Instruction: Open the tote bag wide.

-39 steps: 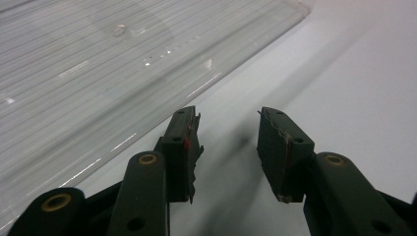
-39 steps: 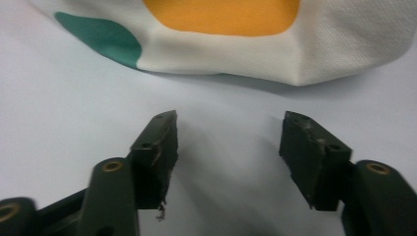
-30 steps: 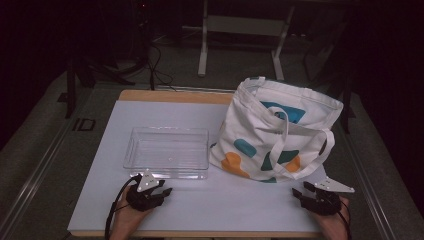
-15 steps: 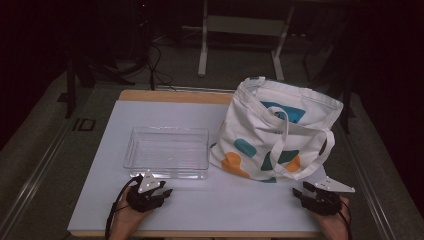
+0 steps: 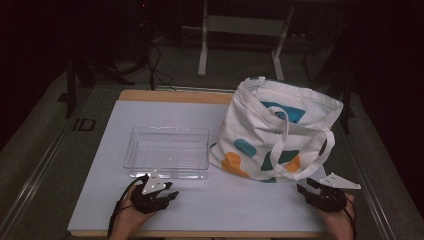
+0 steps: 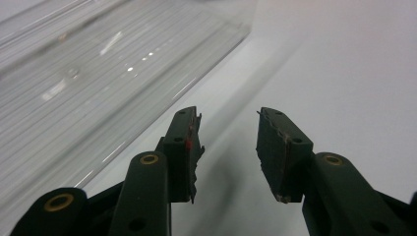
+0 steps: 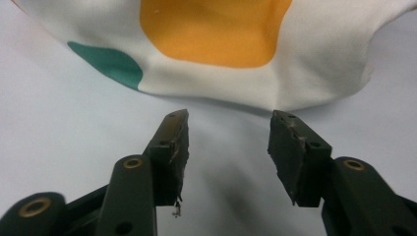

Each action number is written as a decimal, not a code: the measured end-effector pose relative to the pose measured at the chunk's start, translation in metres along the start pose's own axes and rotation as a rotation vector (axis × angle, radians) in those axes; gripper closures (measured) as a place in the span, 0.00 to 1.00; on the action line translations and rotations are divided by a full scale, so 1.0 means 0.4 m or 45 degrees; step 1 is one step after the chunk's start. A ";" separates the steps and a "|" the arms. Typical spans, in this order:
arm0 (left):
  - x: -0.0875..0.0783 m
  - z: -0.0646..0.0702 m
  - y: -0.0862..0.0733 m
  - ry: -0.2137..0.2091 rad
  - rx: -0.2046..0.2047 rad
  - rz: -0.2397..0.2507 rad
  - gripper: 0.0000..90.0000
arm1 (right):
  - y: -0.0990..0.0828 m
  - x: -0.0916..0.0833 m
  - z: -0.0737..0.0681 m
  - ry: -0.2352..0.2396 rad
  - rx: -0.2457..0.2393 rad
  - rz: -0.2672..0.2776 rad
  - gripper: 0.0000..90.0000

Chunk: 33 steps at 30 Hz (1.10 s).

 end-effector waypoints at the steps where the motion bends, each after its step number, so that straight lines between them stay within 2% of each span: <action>1: -0.003 0.002 0.007 -0.005 0.011 0.003 0.67 | 0.002 0.000 0.002 -0.002 -0.004 -0.001 0.56; 5: -0.013 0.005 0.031 -0.034 0.031 0.014 0.68 | 0.009 -0.002 0.009 -0.015 -0.010 -0.002 0.58; 12: -0.039 0.012 0.088 -0.070 0.070 0.051 0.67 | 0.013 -0.013 0.031 -0.046 0.015 0.009 0.58; 18: -0.034 0.008 0.139 -0.069 0.094 0.054 0.67 | 0.021 -0.021 0.048 -0.070 0.029 0.021 0.59; 25: -0.036 0.014 0.198 -0.069 0.151 0.066 0.67 | 0.031 -0.020 0.069 -0.103 0.036 0.013 0.62; 29: -0.032 0.009 0.228 -0.072 0.159 0.069 0.67 | 0.039 -0.022 0.087 -0.130 0.048 0.018 0.64; 33: -0.023 -0.002 0.249 -0.083 0.147 0.077 0.67 | 0.049 -0.026 0.105 -0.152 0.066 0.040 0.64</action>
Point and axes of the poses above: each handheld gripper's, and its own axes: x roughly forward along the jaws, y roughly out of its top, z roughly to its right, the point moved 2 cm from there along x, roughly forward along the jaws, and after that the axes turned 13 degrees about -x, right-handed, at the moved point
